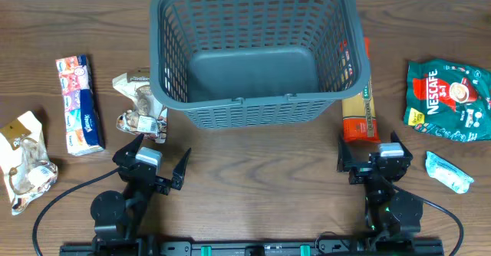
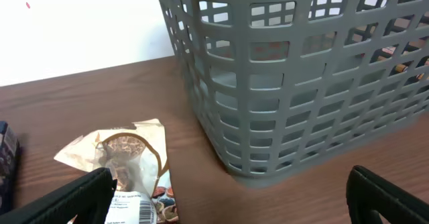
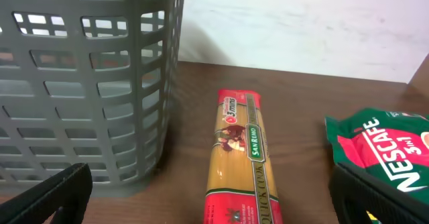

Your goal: Pack container

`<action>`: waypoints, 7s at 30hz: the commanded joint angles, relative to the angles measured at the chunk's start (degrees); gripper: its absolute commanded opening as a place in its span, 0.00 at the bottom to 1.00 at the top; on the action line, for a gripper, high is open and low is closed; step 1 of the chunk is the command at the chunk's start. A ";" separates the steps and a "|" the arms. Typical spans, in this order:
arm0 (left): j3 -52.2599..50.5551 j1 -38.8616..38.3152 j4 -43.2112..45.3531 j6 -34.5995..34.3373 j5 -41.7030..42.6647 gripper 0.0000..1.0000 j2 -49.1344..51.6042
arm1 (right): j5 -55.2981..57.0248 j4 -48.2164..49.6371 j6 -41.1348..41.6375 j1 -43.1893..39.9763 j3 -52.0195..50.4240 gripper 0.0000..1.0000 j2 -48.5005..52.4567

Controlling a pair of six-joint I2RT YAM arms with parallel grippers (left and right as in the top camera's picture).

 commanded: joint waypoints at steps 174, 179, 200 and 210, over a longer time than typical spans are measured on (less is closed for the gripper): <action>-1.33 -0.13 -0.39 0.96 0.76 0.98 0.07 | -9.05 -14.47 -1.79 -12.98 54.45 0.99 99.71; -1.33 -0.13 -0.39 0.96 0.76 0.99 0.07 | -9.29 -10.95 -1.77 -12.98 51.67 0.99 99.71; -1.33 -0.13 -0.39 0.96 0.79 0.99 0.07 | -7.89 -17.38 -0.28 -12.96 62.79 0.99 107.45; -1.33 -0.13 -0.39 0.96 0.76 0.99 0.07 | -7.89 -22.14 -2.51 -9.38 73.99 0.99 116.24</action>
